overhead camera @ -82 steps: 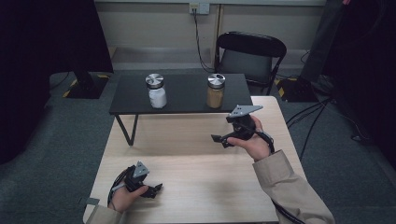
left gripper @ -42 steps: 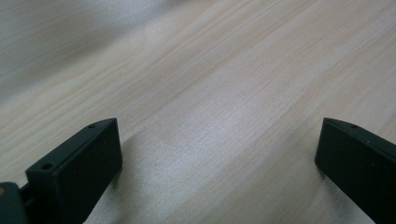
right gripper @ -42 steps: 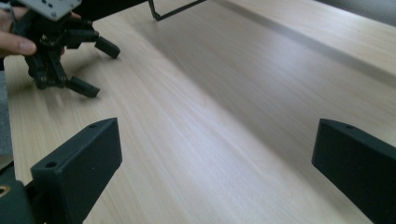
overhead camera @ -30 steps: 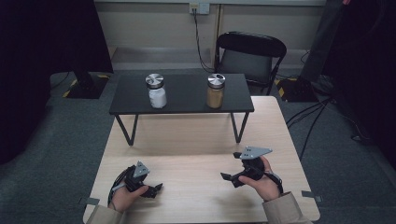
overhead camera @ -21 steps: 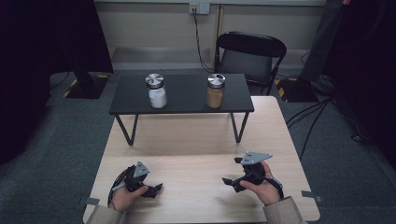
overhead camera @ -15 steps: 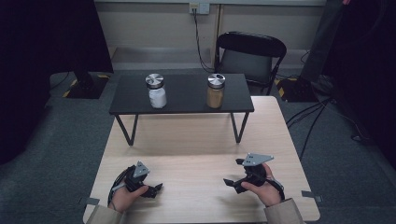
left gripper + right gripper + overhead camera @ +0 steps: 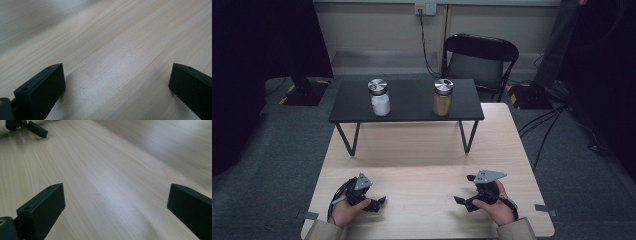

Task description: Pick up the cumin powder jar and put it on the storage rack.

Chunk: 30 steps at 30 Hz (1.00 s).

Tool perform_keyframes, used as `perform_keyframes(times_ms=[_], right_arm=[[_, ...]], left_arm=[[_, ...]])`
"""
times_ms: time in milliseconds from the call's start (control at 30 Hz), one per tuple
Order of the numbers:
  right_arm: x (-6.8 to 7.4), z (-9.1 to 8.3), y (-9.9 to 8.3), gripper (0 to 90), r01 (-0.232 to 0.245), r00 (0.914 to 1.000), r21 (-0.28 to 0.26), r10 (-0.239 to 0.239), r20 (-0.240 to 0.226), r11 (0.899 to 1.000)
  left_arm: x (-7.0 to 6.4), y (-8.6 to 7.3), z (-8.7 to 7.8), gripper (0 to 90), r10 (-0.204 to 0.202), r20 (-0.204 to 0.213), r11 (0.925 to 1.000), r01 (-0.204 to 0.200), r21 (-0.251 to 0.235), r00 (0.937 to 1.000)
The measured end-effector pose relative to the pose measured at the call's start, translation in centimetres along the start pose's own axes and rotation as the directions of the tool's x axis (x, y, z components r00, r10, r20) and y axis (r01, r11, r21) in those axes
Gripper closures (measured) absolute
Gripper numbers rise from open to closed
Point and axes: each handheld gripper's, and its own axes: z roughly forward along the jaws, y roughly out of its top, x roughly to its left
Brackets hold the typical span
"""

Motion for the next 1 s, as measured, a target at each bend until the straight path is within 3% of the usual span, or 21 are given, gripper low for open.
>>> perform_keyframes(times_ms=[1000], right_arm=[[0.1,0.8,-1.4,0.7,-0.007,0.9999,0.067,0.006,0.016,0.998]], left_arm=[[0.0,0.0,0.0,0.0,0.005,0.0,1.0,-0.005,0.003,1.0]])
